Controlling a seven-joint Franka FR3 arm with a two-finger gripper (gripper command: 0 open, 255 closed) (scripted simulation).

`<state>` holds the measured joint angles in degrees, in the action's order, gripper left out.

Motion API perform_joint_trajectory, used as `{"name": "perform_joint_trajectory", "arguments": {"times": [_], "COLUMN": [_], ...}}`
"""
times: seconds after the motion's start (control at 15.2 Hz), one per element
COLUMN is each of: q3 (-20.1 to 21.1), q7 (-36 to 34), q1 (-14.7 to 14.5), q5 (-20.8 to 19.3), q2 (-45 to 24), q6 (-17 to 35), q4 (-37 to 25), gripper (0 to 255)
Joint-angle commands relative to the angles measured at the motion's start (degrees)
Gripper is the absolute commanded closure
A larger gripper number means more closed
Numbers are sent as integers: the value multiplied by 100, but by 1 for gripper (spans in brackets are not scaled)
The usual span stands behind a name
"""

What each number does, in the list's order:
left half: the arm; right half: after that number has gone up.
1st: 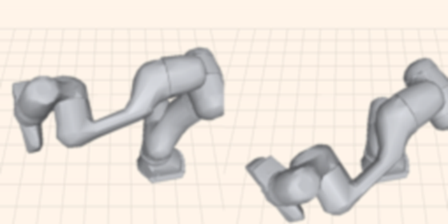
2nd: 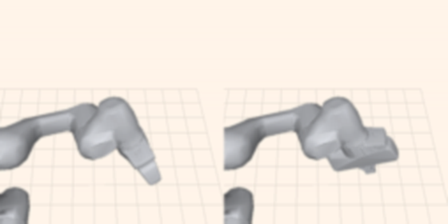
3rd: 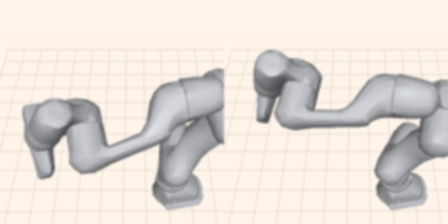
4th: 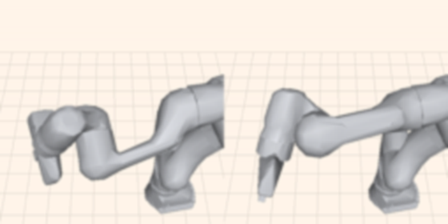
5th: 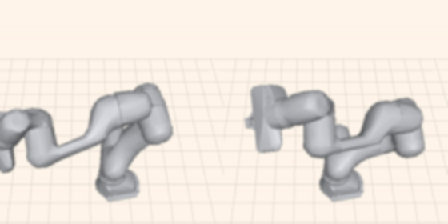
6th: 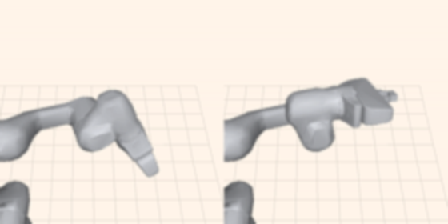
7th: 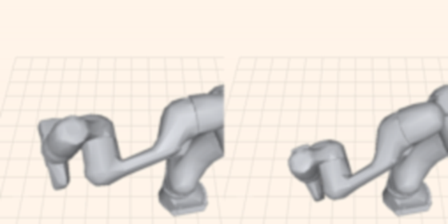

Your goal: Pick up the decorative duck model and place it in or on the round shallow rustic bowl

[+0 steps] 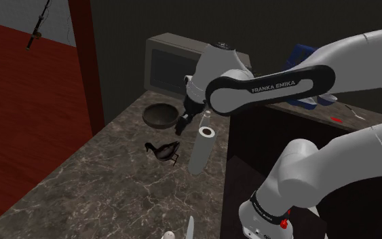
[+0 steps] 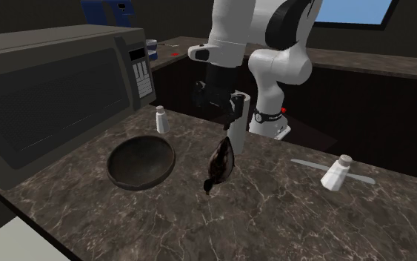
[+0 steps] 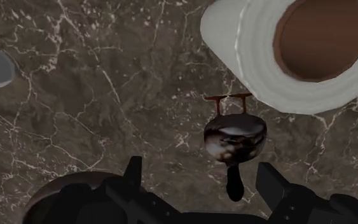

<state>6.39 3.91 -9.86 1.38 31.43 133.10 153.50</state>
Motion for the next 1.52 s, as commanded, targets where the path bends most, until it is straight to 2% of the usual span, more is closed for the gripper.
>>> {"name": "perform_joint_trajectory", "arguments": {"times": [0.0,0.46,0.99,1.45], "q3": [39,230,301,298], "q7": [92,367,234,233], "q1": [-101,-488,-418,-421], "q5": [61,262,63,62], "q2": [-448,-1899,-2697,-2697], "q6": [607,2364,3084,3084], "q4": [11,-133,-224,-224], "gripper": [0,0,0,0]}}
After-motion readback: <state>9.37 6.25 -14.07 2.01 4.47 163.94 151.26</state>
